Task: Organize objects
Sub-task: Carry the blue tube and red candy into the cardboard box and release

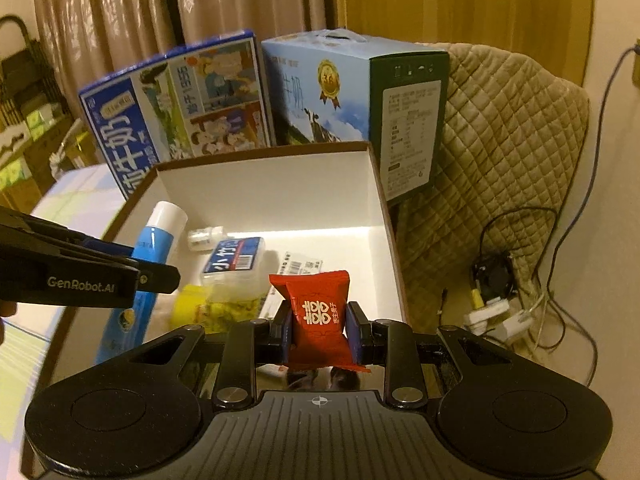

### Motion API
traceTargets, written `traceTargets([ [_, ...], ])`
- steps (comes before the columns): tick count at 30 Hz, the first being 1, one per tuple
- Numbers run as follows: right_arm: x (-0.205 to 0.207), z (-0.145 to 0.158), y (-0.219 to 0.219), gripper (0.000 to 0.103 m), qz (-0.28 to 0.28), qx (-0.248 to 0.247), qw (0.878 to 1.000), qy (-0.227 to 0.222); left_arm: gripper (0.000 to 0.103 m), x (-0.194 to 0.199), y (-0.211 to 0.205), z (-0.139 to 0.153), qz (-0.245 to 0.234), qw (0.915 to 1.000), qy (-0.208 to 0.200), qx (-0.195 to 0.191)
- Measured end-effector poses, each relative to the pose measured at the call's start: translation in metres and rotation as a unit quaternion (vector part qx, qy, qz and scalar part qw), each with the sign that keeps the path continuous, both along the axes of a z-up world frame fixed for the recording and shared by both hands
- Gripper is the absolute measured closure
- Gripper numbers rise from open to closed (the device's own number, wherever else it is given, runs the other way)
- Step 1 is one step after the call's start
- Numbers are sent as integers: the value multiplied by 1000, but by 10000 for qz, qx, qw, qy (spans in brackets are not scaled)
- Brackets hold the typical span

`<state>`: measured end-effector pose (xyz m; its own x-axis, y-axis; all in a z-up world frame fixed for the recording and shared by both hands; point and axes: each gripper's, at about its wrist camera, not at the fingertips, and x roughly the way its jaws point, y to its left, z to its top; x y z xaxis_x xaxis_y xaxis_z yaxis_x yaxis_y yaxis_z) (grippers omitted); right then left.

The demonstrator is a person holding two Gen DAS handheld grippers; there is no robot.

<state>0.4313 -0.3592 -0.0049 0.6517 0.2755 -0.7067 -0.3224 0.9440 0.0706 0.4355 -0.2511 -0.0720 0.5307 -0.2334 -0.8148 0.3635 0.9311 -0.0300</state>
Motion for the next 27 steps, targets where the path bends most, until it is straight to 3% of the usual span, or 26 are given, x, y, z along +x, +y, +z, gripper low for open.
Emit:
traceTargets([
  [9,19,-11,6,76,38,-280,9995,-135,69,9,1,-10,-36,9999,109,1],
  [11,21,-11,5,65,-32,-272,9995,-142,69,10,1,-11,-45,9999,127,-8],
  [14,22,-9,4,60,3,-182,9997,-163,69,12,1,-13,-48,9999,148,-24],
  [27,11,-4,1,58,-77,45,9999,-125,69,15,7,-16,-37,9998,198,-78],
])
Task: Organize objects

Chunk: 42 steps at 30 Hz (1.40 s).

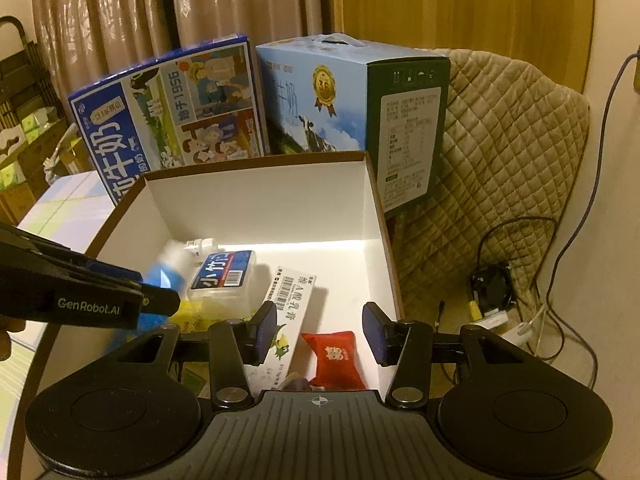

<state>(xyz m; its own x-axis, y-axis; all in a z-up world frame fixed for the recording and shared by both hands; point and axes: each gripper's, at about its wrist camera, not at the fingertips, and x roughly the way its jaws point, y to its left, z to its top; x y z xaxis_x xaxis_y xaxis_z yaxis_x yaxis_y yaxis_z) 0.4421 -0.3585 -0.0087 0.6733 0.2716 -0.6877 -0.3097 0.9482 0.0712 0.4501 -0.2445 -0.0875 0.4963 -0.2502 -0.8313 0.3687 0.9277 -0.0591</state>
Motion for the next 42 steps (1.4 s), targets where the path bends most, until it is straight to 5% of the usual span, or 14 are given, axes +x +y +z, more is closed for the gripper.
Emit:
traceTargets([
  [15,-38,16,-15,44,-15,494,9984,259,20,-36,12,31,-8,9994,-278,-211],
  [27,-78,33,-21,38,47,661,9975,231,4,-84,21,57,37,9979,-560,-318],
  [42,-127,33,-19,36,-21,653,9970,404,1,-155,48,69,298,9954,-875,-244],
])
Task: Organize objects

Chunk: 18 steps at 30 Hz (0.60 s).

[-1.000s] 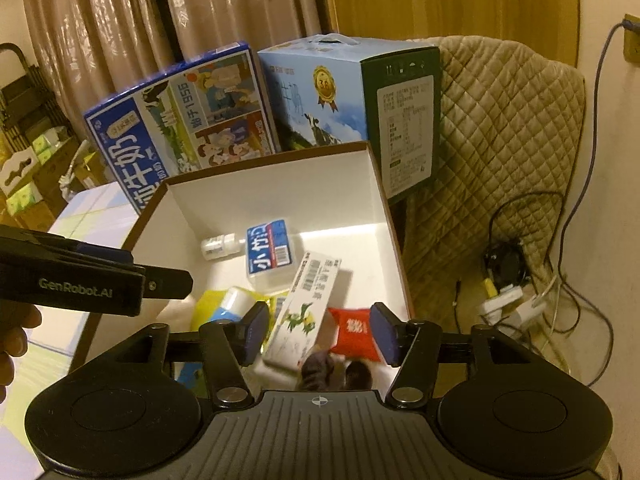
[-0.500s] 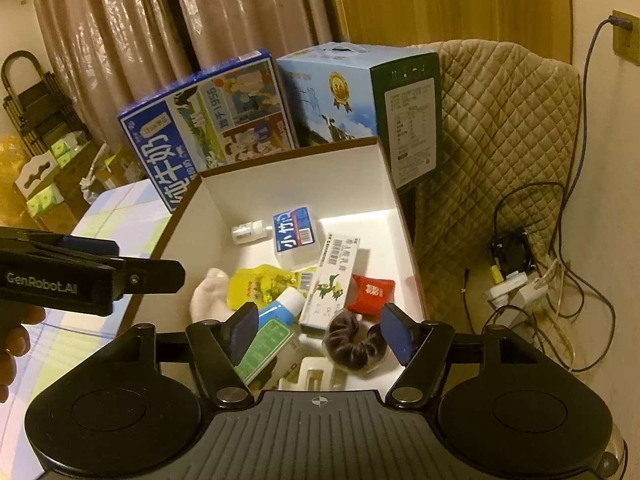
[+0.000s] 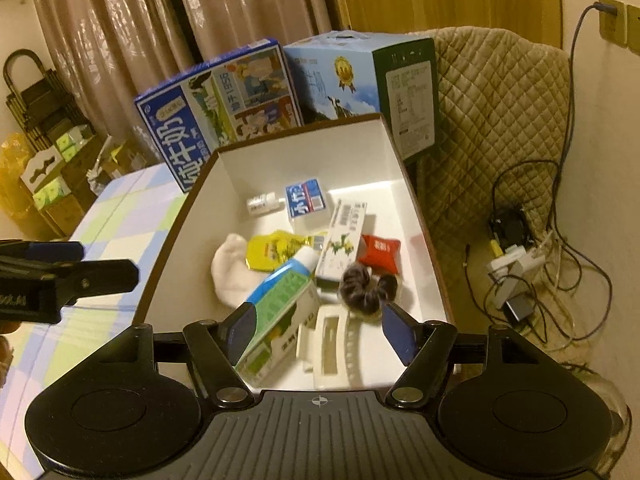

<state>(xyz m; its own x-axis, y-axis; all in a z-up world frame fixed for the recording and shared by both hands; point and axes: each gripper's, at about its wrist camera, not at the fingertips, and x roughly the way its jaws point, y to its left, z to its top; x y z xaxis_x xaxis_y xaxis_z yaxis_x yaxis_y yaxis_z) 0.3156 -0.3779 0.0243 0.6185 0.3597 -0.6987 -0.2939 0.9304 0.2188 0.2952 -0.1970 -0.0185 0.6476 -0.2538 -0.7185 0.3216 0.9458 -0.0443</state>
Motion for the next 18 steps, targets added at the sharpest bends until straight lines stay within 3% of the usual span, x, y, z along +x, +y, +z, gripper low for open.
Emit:
traceTargets([
  [7,-28,2,9,36,-49,-132,9999,35,1,-31,14,1,-51,9999,-48,89],
  [18,-83,10,43,36,-212,-198,9995,152,1,-79,67,0,102,9994,235,217],
])
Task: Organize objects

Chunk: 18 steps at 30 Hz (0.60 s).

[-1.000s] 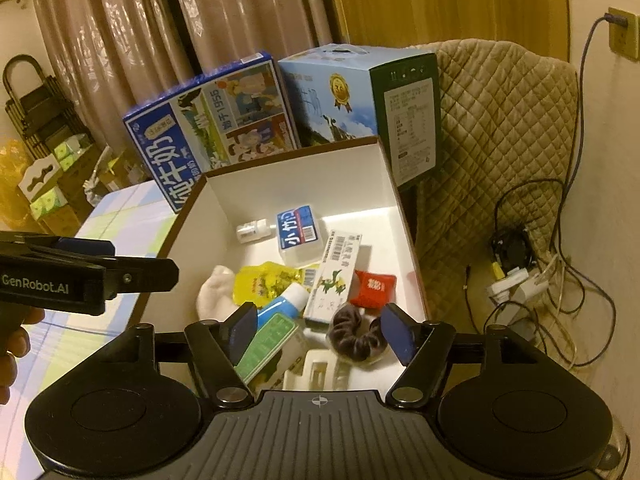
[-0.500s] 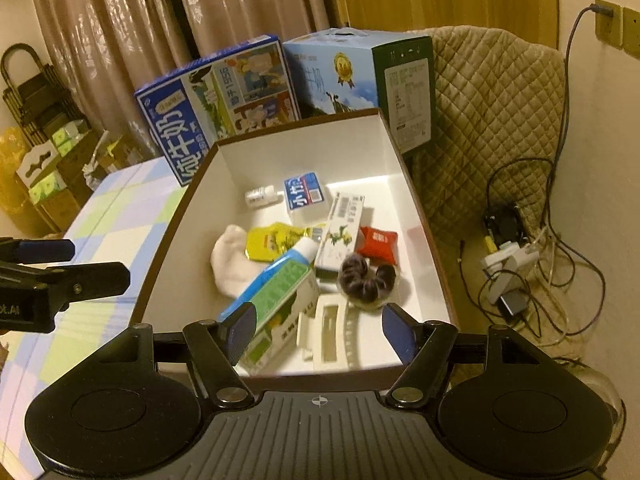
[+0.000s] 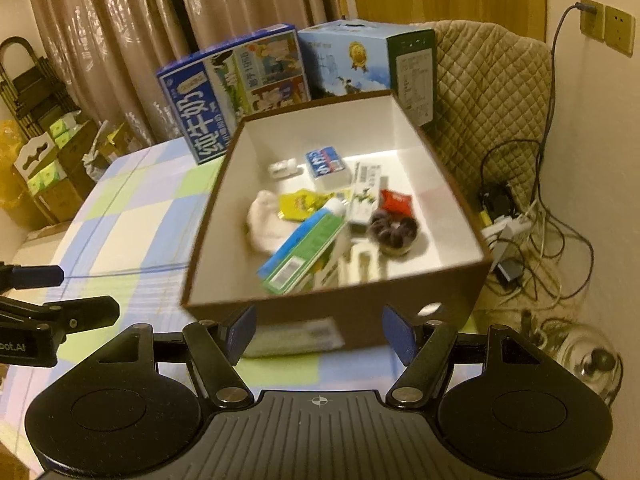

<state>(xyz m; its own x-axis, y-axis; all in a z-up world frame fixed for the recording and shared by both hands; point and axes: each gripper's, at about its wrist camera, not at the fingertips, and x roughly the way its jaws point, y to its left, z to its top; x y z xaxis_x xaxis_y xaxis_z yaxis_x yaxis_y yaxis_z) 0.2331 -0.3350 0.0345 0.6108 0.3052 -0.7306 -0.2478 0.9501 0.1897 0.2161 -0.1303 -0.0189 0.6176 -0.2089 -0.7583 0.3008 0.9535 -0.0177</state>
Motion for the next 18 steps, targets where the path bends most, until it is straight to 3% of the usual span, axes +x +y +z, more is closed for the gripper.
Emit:
traceTargets([
  [18,-109,-3,88,36,393,10,9989,249,1,-91,111,-2,612,9974,385,79],
])
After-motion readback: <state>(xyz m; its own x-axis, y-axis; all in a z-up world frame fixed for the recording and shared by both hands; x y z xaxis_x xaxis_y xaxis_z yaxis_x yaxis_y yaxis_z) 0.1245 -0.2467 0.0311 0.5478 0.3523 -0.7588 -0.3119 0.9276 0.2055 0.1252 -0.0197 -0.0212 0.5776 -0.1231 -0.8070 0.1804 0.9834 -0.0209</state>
